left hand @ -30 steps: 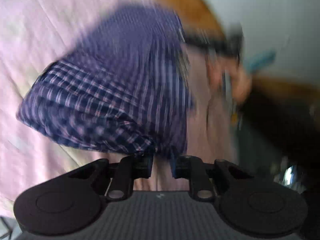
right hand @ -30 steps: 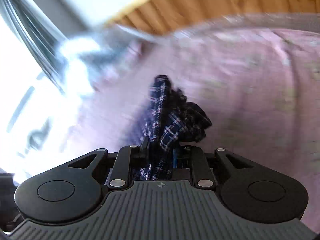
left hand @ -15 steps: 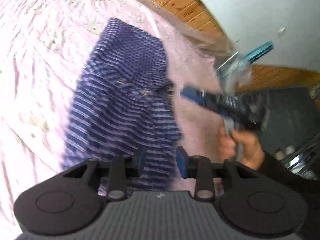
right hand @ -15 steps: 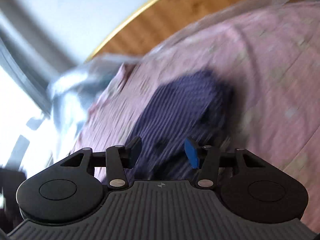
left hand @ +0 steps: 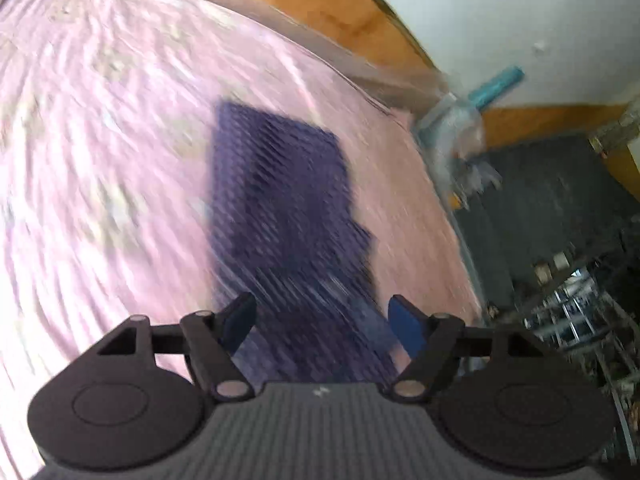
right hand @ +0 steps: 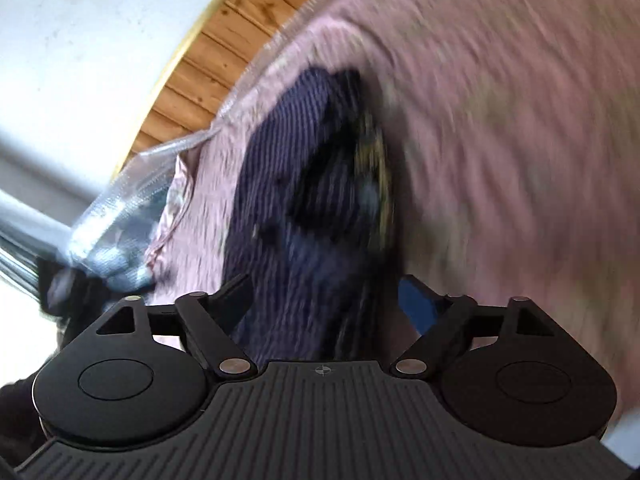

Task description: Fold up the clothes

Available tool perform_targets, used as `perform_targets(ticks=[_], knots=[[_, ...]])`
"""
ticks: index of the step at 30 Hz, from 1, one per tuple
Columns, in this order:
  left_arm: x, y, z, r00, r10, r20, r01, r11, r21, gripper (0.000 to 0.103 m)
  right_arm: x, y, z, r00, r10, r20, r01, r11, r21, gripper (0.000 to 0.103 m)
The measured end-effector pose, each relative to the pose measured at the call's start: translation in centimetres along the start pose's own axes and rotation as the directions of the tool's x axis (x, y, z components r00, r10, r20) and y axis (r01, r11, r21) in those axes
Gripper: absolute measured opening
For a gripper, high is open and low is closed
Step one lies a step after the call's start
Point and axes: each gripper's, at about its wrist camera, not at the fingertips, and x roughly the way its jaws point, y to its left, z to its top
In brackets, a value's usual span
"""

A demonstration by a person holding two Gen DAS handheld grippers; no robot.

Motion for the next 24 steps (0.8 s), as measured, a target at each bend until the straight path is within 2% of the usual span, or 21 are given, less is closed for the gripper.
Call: perform_targets(ticks=[3, 6, 7, 9, 11, 13, 15, 17, 18, 19, 20, 22, 24], knots=[[2.7, 3.9, 4.6, 0.998, 0.060, -0.003, -0.060, 0.997, -0.055, 0.077, -1.6, -0.1, -2.8, 0.999, -0.034, 0.033, 0.031, 0.995, 0.093, 0.085], [5.1, 6.0, 8.6, 0.993, 0.117, 0.013, -0.115, 0.990, -0.084, 0.077, 0.1, 0.2, -4.8, 0.992, -0.091, 0.086, 0.077, 0.984, 0.159, 0.085], [5.9, 6.3, 9.9, 0.994, 0.112, 0.015, -0.110, 0.990, -0.087, 0.077, 0.5, 0.4, -5.4, 0.989, -0.105, 0.104, 0.085, 0.980, 0.178, 0.084], [7.7, 6.6, 11.9, 0.996, 0.092, 0.013, -0.090, 0.992, -0.093, 0.077, 1.3, 1.5, -5.8, 0.989, -0.080, 0.121, 0.062, 0.987, 0.150, 0.077], [10.1, 6.6, 13.4, 0.997, 0.083, 0.011, -0.081, 0.993, -0.085, 0.077, 1.4, 2.3, -6.0, 0.989, -0.093, 0.113, 0.080, 0.990, 0.117, 0.074], [12.4, 5.9, 14.1, 0.998, 0.060, 0.000, -0.059, 0.996, -0.073, 0.077, 1.7, 2.6, -6.0, 0.987, -0.116, 0.114, 0.104, 0.989, 0.104, 0.073], [14.6, 5.1, 14.7, 0.999, 0.030, -0.013, -0.031, 0.998, -0.058, 0.077, 1.7, 1.9, -6.0, 0.983, -0.130, 0.132, 0.112, 0.984, 0.137, 0.073], [16.0, 4.4, 14.7, 0.999, 0.019, -0.026, -0.019, 1.000, -0.005, 0.069, 2.0, 1.8, -5.9, 0.978, -0.150, 0.147, 0.128, 0.981, 0.147, 0.069], [16.3, 4.1, 14.5, 0.999, 0.023, -0.038, -0.022, 0.999, 0.029, 0.039, 2.3, 2.0, -5.8, 0.974, -0.177, 0.142, 0.159, 0.979, 0.131, 0.042], [16.6, 3.8, 14.4, 0.998, 0.027, -0.051, -0.024, 0.998, 0.063, 0.012, 2.5, 2.2, -5.6, 0.969, -0.203, 0.138, 0.188, 0.975, 0.115, 0.033], [16.5, 3.5, 14.2, 0.998, 0.024, -0.053, -0.019, 0.996, 0.088, 0.012, 2.3, 2.6, -5.3, 0.967, -0.223, 0.125, 0.212, 0.973, 0.095, 0.027], [13.7, 2.8, 14.0, 1.000, -0.030, 0.002, 0.030, 0.996, 0.090, 0.010, 1.3, 3.6, -4.1, 0.966, -0.237, 0.108, 0.233, 0.971, 0.044, 0.017], [10.1, 1.8, 13.7, 0.995, -0.074, 0.069, 0.068, 0.995, 0.076, 0.010, 0.0, 4.8, -2.6, 0.970, -0.226, 0.096, 0.228, 0.973, -0.020, 0.016]])
